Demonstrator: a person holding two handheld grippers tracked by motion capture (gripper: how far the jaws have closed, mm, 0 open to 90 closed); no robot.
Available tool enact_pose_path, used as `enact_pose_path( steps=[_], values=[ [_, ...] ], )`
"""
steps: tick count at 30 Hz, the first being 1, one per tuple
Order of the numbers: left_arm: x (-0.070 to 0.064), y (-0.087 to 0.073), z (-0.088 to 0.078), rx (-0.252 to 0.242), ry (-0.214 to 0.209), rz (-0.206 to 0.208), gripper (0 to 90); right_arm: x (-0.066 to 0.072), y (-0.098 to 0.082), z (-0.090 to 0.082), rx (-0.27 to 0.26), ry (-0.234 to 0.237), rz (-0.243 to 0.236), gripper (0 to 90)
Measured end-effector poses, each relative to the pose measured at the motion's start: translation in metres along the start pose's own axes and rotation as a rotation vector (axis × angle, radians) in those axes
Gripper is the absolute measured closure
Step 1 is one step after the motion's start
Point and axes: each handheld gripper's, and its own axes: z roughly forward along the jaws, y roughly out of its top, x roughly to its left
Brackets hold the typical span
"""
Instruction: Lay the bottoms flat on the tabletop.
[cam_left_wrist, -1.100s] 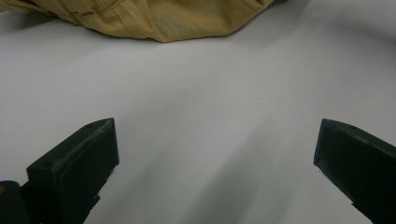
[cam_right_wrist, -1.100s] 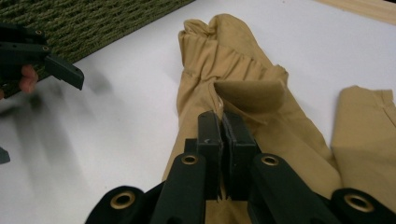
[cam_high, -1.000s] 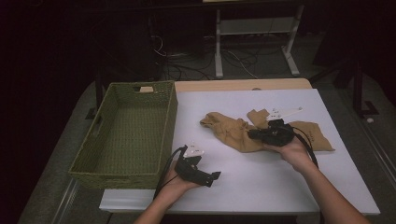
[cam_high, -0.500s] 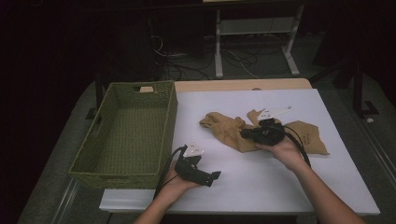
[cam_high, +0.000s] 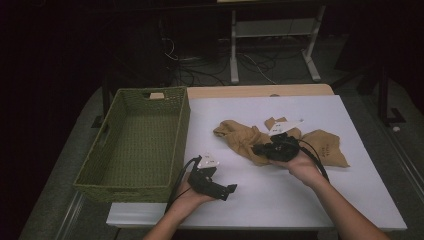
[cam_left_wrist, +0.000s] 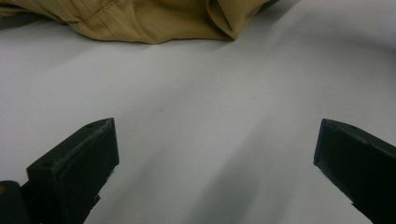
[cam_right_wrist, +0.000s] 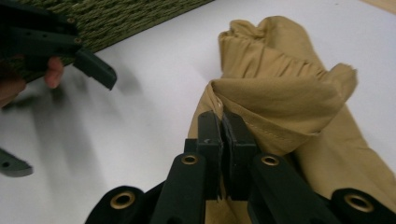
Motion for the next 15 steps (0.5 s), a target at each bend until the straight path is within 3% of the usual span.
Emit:
enact_pose_path(
  steps=[15],
  values=[
    [0.0, 0.0, -0.002, -0.002, -0.001, 0.002, 0.3, 0.022, -0.006, 0.009, 0.049, 0.065, -0.051, 86.1]
  ],
)
